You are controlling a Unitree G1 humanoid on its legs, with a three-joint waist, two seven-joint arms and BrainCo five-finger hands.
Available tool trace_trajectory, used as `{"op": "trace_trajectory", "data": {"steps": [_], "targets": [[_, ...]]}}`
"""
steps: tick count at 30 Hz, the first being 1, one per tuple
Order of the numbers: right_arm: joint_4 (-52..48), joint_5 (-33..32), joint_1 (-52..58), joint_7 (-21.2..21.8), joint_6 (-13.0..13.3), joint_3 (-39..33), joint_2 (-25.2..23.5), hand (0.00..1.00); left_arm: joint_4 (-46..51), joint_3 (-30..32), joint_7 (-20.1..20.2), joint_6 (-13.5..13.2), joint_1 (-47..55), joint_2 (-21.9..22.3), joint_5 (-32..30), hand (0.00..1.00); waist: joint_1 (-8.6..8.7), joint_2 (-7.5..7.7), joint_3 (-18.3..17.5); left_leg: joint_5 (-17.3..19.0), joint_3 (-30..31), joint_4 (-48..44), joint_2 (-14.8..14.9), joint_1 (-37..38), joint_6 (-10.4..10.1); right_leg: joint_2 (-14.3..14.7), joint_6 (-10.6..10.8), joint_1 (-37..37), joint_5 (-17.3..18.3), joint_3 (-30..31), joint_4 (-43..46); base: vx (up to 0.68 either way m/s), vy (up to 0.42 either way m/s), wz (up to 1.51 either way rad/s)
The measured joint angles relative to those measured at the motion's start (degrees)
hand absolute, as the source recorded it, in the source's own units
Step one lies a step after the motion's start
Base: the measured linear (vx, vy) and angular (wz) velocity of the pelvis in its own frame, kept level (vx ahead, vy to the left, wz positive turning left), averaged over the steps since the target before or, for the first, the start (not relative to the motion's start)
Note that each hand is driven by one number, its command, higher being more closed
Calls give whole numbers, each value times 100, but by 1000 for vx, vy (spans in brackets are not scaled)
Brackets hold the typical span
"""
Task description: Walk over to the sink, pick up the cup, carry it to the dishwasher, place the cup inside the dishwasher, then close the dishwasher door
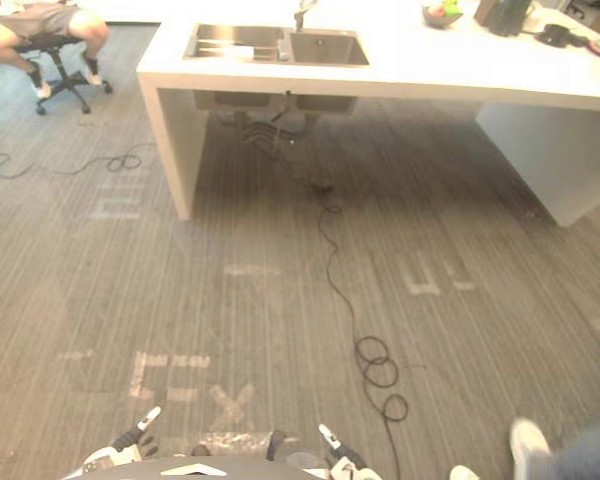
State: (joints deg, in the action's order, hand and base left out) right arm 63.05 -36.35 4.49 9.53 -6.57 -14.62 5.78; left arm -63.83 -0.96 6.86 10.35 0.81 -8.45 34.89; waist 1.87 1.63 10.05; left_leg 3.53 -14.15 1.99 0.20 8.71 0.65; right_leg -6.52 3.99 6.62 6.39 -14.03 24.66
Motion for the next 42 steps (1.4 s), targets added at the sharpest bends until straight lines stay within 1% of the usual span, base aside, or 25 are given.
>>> {"op": "trace_trajectory", "data": {"steps": [1, 2, 5, 9, 12, 13, 14, 16, 18, 20, 22, 25, 26, 28, 29, 30, 31, 33, 35, 36, 38, 39, 40, 41, 42], "targets": [[-52, -29, -10, -1, 11, 3, 4, 0, -30, -66, 28, -36, -33, -15, 79, 0, 4, 11, 40, 33, -2, -51, -25, -5, 26, -113, -24, 247, -18, -4, 508, -133, 87, -6], [-144, -195, -30, -11, 19, -5, -6, 0, -29, -185, 178, -224, -119, -66, 367, 0, 48, 96, 213, 146, 25, -193, -111, 126, 122, -452, -274, 884, -343, 23, 1855, -121, 68, 2], [-137, -369, -2, -18, 58, -17, -53, 0, 15, -197, 213, -507, -121, -51, 683, 0, 135, 52, 337, 284, 84, -324, -58, 313, 169, -513, -117, 1144, 70, 54, 2238, -126, 39, 9], [-208, -369, 220, -100, 148, -134, -191, 0, 706, -351, 209, -947, -380, 413, 786, 0, 239, 52, 371, 593, 352, -575, 243, 382, -43, -115, -85, 1130, 67, 48, 574, -208, -54, 32], [-250, -426, 459, -256, 101, -350, -394, 0, 1054, -448, 73, -1116, -587, 690, 708, 0, 286, 258, 448, 956, 483, -727, 265, 598, -339, -27, 38, 769, -441, 142, -1067, -62, -172, 26], [-246, -441, 569, -254, 63, -516, -525, 0, 1111, -497, 45, -1134, -597, 739, 712, 0, 319, 325, 483, 1124, 524, -793, 314, 797, -469, -18, -50, 587, -1191, 101, -1113, 222, -237, 32], [-268, -441, 607, -242, 60, -602, -514, 0, 1110, -556, 14, -1134, -569, 765, 714, 0, 348, 226, 517, 1170, 518, -817, 390, 847, -526, 47, -278, 617, -1095, 42, -904, 378, -239, 19], [-384, -440, 642, -246, 61, -736, -431, 0, 1272, -665, -46, -1122, -649, 779, 699, 0, 424, -68, 615, 1405, 464, -1078, 719, 830, -718, 161, -496, 875, -354, -117, -29, 385, -197, 18], [-416, -467, 655, -247, 35, -740, -432, 0, 1328, -663, -87, -1116, -644, 802, 629, 0, 441, -89, 604, 1506, 438, -1187, 815, 842, -737, 98, -584, 1063, 181, -228, 613, 335, -184, 31], [-421, -492, 665, -250, 7, -752, -426, 0, 1346, -634, -208, -1151, -601, 901, 601, 0, 436, -108, 566, 1740, 414, -1313, 865, 841, -460, 10, -624, 1278, 755, -265, 1280, 321, -158, 22], [-421, -479, 674, -243, 18, -927, -382, 0, 1350, -645, -293, -1238, -482, 976, 601, 0, 472, -307, 449, 1904, 530, -1518, 1021, 756, -618, 49, -709, 1373, 1119, -393, 1572, 296, -89, 21], [-301, -465, 641, -168, 107, -975, -303, 0, 1566, -675, -287, -1439, -256, 1000, 597, 0, 472, -400, 378, 1312, 1000, -4074, 1192, -460, -948, 16, -693, 1045, 1393, -510, 1507, 375, -101, 28], [-226, -460, 641, -62, 260, -929, -225, 0, 1777, -747, -281, -1536, -121, 992, 537, 0, 473, -546, 366, 737, 1073, -5394, 1358, -1104, -728, 79, -771, 709, 1503, -596, 1296, 408, -46, 34], [-159, -452, 483, 37, 488, -632, -11, 0, 2457, -828, -268, -1622, 112, 935, 425, 0, 417, -689, 484, 800, 1048, -7383, 1282, -2162, -258, 242, -979, -175, 1631, -670, 818, 473, -33, 38], [-165, -501, 392, 37, 549, -569, 26, 0, 2734, -828, -279, -1640, 163, 903, 424, 0, 385, -682, 503, 857, 966, -7565, 1100, -2528, -180, 241, -986, -486, 1671, -693, 629, 350, -11, 21], [-178, -567, 308, 38, 570, -524, 52, 0, 2923, -838, -291, -1672, 184, 876, 423, 0, 307, -671, 511, 880, 873, -7509, 980, -2744, -154, 216, -975, -652, 1685, -691, 506, 317, -4, -25], [-210, -693, 160, 41, 582, -412, 121, 0, 3327, -908, -304, -1791, 225, 789, 423, 0, 96, -613, 509, 884, 474, -6899, 783, -3029, -142, 142, -888, -890, 1641, -604, 278, 304, -1, -48], [-491, -725, -55, 35, 552, -249, 141, 0, 3802, -1021, -361, -1920, 232, 640, 420, 0, -69, -543, 527, 866, -113, -5550, 640, -3178, -102, 86, -717, -1188, 1547, -470, -98, 393, 37, -53], [-1153, -724, -157, -11, 494, 174, 165, 0, 4591, -1020, -563, -2067, 284, 614, 409, 0, -153, -466, 561, 576, -651, -3519, 392, -3180, -5, 31, -626, -1682, 1518, -327, -514, 168, 103, -44], [-1251, -725, -253, -28, 478, 262, 198, 0, 4994, -1026, -684, -2176, 275, 619, 322, 0, -222, -422, 551, -6, -609, -1876, 95, -3039, -183, -29, -458, -1939, 1541, -153, -703, 124, 109, -44], [-1156, -790, -246, -75, 352, 187, 304, 0, 5190, -1013, -799, -2375, 191, 618, 135, 0, -312, -594, 521, -344, -468, -641, 50, -2752, -364, 171, -200, -2436, 1588, 174, -1014, 337, 194, -47], [-993, -863, -256, -106, 242, 62, 268, 0, 5174, -944, -810, -2489, 87, 566, 78, 0, -341, -615, 509, -908, -436, -652, 61, -2642, 41, 212, -129, -2705, 1700, 309, -1059, 614, 270, -23], [-772, -870, -256, -142, 57, -177, 206, 0, 5182, -767, -838, -2534, -83, 511, 78, 0, -340, -489, 508, -1261, -468, -928, 9, -2669, 471, 115, -199, -2804, 1640, 450, -1025, 556, 219, -5], [-682, -822, -250, -144, -47, -332, 183, 0, 5226, -672, -873, -2600, -154, 495, 64, 0, -357, -471, 507, -1323, -436, -1105, -2, -2719, 602, 122, -226, -2790, 1568, 562, -1023, 570, 225, 13], [-498, -747, -238, -150, -229, -611, 145, 0, 5456, -413, -933, -2695, -265, 477, 20, 0, -354, -390, 503, -1002, -342, -1648, -72, -2925, 763, 102, -295, -2746, 1436, 694, -1020, 551, 214, 22]]}}
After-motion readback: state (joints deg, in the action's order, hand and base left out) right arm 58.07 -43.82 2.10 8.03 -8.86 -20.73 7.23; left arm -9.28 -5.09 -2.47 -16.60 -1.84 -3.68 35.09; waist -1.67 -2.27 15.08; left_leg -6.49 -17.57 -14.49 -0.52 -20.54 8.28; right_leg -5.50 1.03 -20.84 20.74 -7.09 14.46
